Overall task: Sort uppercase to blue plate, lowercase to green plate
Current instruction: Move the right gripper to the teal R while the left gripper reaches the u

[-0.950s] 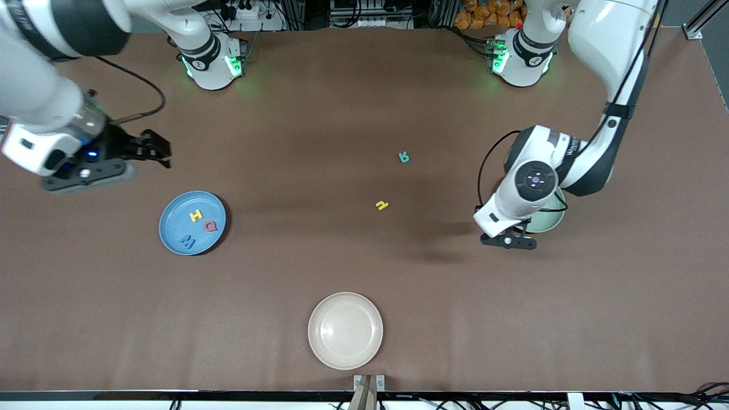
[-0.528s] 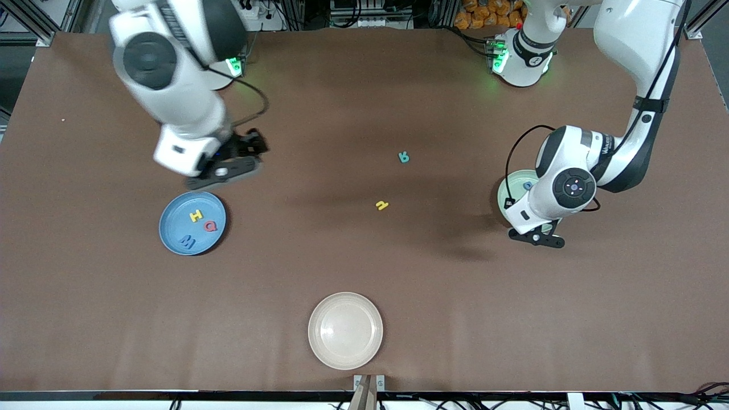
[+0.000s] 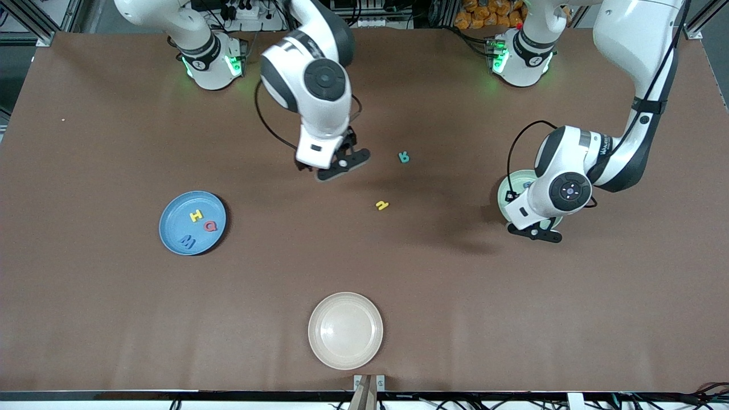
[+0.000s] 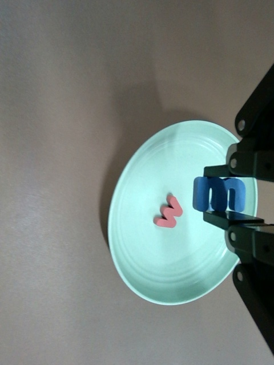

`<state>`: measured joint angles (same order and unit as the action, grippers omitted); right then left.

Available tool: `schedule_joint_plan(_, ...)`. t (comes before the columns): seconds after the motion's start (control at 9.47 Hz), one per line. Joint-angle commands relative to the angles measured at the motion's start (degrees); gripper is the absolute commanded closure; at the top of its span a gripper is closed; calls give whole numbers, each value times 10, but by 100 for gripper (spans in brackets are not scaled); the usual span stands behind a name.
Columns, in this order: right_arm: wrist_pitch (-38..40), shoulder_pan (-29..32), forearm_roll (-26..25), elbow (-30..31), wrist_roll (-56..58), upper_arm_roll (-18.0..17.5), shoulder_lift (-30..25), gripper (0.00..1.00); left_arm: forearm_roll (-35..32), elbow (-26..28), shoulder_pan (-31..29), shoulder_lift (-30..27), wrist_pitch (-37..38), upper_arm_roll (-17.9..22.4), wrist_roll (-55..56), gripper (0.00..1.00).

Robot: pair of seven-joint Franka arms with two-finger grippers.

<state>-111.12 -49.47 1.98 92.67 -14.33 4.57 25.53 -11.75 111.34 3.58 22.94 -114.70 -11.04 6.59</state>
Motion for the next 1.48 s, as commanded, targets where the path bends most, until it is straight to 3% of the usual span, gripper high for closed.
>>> schedule_joint_plan(0.0,-64,-14,41,-29,13,-5,70,0,-9,5,-13,-7,17,-2,-11,100)
schedule_joint_plan(0.21,-73,-40,67,-59,-25,-13,121,0,-9,5,-16,-4,18,-3,-11,100)
schedule_joint_plan(0.32,-78,-58,74,-69,-55,-12,135,0,-9,5,-16,-3,26,-2,-11,66)
schedule_joint_plan(0.42,-81,-72,74,-71,-99,-13,141,0,-22,5,-15,-2,29,-3,-11,1)
schedule_joint_plan(0.74,-128,-94,74,-88,-168,-12,180,0,-43,5,-14,2,37,-5,-11,0)
schedule_joint_plan(0.95,-123,-102,73,-143,-200,-12,221,1,-43,5,-13,2,37,-6,-10,0)
schedule_joint_plan(1.37,-125,-113,73,-158,-233,-12,241,7,-43,-1,-10,3,37,-7,-4,0)
